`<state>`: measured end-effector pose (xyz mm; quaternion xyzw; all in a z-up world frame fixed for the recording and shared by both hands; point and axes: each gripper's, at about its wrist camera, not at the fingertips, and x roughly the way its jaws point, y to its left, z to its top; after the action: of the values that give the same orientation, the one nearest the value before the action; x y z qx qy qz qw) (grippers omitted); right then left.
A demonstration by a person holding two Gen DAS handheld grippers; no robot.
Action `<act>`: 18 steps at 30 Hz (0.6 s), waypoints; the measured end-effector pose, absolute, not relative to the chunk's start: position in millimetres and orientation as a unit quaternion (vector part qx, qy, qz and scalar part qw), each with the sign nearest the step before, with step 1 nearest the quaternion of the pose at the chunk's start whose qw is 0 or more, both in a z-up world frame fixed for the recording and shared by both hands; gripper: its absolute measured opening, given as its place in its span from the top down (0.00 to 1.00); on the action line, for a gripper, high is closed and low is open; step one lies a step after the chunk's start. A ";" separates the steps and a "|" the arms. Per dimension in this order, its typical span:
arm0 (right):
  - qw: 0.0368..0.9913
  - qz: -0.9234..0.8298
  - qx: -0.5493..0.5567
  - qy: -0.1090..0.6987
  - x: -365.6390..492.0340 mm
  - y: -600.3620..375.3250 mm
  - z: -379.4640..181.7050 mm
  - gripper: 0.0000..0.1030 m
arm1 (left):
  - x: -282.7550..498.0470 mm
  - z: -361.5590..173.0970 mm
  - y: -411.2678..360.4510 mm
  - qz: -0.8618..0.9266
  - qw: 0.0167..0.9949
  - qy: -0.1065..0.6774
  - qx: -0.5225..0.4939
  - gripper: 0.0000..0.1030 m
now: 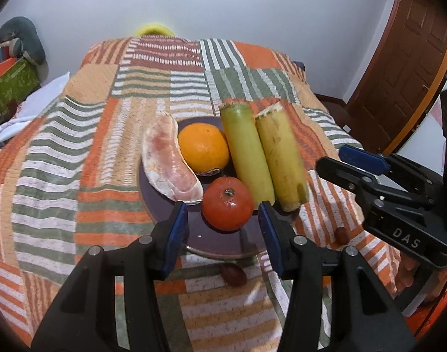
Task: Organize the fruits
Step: 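Carry the tomato and pale yellow cylinder onto the plate, open both tools, then grasp a small mandarin with the left tool while the right tool grasps another mandarin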
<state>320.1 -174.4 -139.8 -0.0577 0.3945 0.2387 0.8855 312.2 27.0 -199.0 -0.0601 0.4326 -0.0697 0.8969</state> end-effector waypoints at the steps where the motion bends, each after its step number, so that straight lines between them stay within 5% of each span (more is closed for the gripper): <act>1: 0.887 0.238 -0.057 0.393 317.9 -176.5 -137.0 0.57 | 307.5 -194.1 27.2 -0.069 0.899 0.429 -0.060 0.52; 18: 0.913 0.215 -0.054 0.342 233.8 -217.3 -81.6 0.50 | 212.8 -111.0 7.8 -0.067 0.932 0.355 -0.031 0.45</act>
<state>233.8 -217.3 -81.6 -0.0541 0.3423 0.2149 0.9131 212.8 7.8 -111.0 -0.0305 0.3549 -0.0665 0.9320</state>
